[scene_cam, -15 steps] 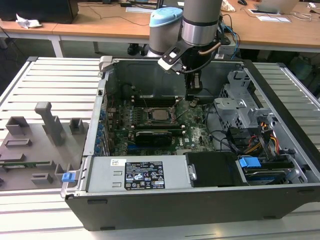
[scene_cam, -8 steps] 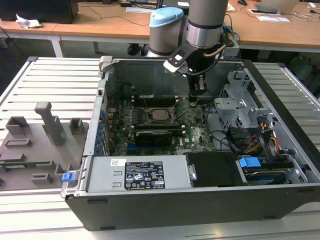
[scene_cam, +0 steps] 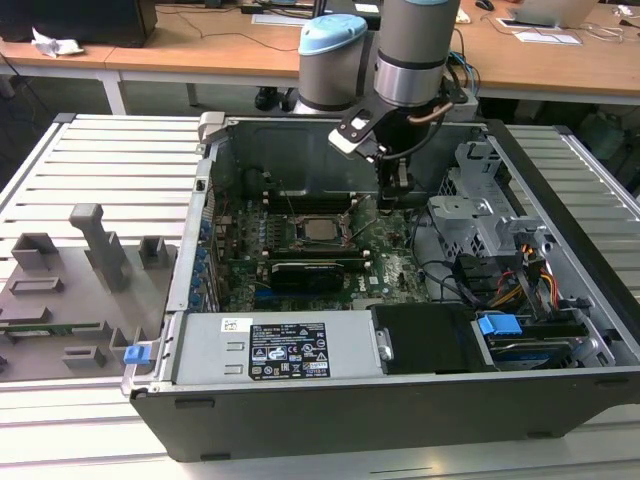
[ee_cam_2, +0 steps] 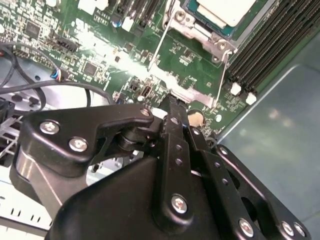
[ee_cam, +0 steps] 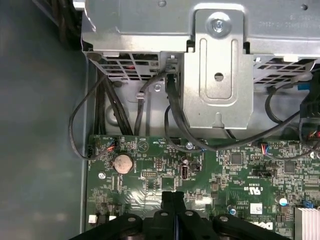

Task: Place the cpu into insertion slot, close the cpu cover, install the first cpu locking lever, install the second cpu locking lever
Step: 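Close the cpu cover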

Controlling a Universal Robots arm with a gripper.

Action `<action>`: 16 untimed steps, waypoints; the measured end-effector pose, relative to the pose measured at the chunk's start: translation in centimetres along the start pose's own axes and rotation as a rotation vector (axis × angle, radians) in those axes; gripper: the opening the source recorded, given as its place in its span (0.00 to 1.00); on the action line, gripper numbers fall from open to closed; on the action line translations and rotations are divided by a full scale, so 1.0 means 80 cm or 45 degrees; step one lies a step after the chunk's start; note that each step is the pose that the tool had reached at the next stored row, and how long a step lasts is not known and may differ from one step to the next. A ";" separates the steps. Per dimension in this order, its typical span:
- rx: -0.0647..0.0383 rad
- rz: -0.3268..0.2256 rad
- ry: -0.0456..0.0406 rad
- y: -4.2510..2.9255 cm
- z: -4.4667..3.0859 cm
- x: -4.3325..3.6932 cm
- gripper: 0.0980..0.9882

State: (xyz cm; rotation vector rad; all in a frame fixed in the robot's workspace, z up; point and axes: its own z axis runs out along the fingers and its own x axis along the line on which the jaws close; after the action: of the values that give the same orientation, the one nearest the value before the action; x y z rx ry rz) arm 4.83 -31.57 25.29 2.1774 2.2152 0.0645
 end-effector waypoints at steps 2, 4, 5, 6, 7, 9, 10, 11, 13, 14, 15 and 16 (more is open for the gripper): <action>0.002 0.000 0.000 -0.0020 0.0005 0.000 0.01; 0.002 0.000 0.001 -0.0021 0.0006 0.000 0.01; 0.002 0.000 0.002 -0.0024 0.0006 0.000 0.01; 0.002 0.000 0.002 -0.0033 0.0007 0.000 0.01; 0.002 0.000 0.002 -0.0056 0.0006 0.000 0.01; 0.002 0.000 0.002 -0.0108 0.0004 0.000 0.01; 0.002 0.000 0.002 -0.0125 0.0003 0.000 0.01; 0.002 0.000 0.002 -0.0136 0.0003 0.000 0.01; 0.002 0.000 0.002 -0.0155 0.0002 0.000 0.01; 0.002 0.000 0.002 -0.0173 0.0002 0.000 0.01; 0.002 0.000 0.002 -0.0182 0.0002 0.000 0.01; 0.002 0.000 0.002 -0.0188 0.0002 0.000 0.01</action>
State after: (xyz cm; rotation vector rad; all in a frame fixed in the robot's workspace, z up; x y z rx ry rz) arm 3.33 -31.57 25.19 2.1790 2.2168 0.0642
